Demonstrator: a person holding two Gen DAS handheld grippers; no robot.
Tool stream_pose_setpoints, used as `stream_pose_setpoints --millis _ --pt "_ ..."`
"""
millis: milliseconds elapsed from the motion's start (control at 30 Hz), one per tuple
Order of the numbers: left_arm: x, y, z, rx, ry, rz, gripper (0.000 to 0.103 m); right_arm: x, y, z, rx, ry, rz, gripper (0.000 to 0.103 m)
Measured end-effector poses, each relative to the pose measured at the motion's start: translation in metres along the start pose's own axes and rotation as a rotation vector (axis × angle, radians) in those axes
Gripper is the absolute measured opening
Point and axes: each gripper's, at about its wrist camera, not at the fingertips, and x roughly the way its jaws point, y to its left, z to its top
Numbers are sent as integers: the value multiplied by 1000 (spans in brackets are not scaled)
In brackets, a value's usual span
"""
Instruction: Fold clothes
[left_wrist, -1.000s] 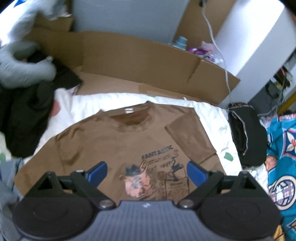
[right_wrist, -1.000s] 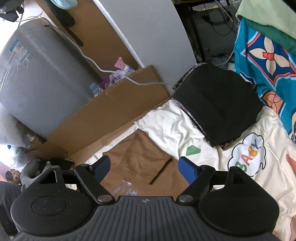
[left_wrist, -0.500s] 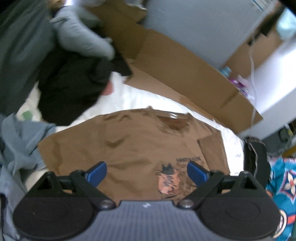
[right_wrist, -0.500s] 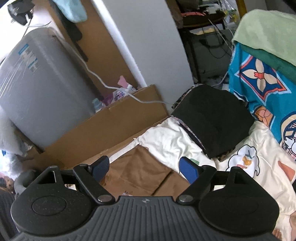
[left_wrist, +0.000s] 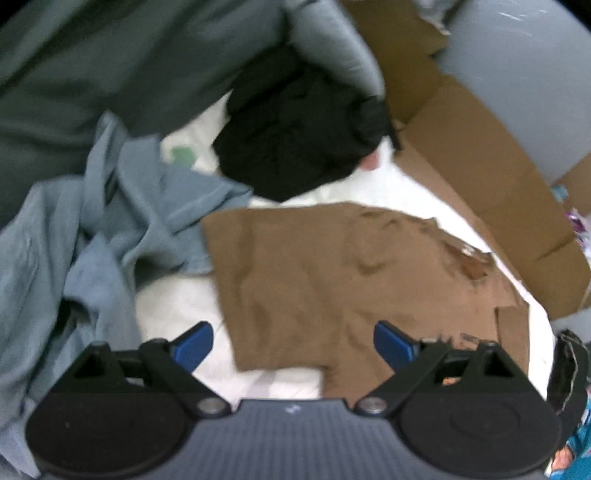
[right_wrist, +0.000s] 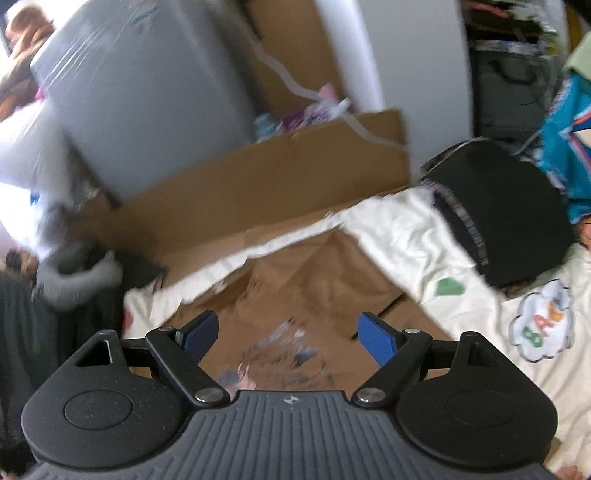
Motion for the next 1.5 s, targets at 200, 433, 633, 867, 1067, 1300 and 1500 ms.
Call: stream_pose_setpoints --millis 200,433,633,867,1067,1300,1500 --pt "33 22 -23 -107 54 19 90 39 27 -39 -146 46 65 87" --pt "53 31 -42 -159 71 20 84 72 44 -91 -243 120 117 87" --pt "67 47 -46 -264 87 -34 71 90 61 -125 -336 127 162 87" --pt "81 72 -53 -396 89 -53 36 112 94 -159 -335 111 237 85" --pt "89 85 -61 -517 94 -82 33 129 135 -175 -371 145 329 72" --pt "99 85 -62 -588 95 -82 33 140 157 -203 -359 199 369 72" --pt "100 78 -61 -595 89 -46 36 146 147 -212 -352 227 341 72"
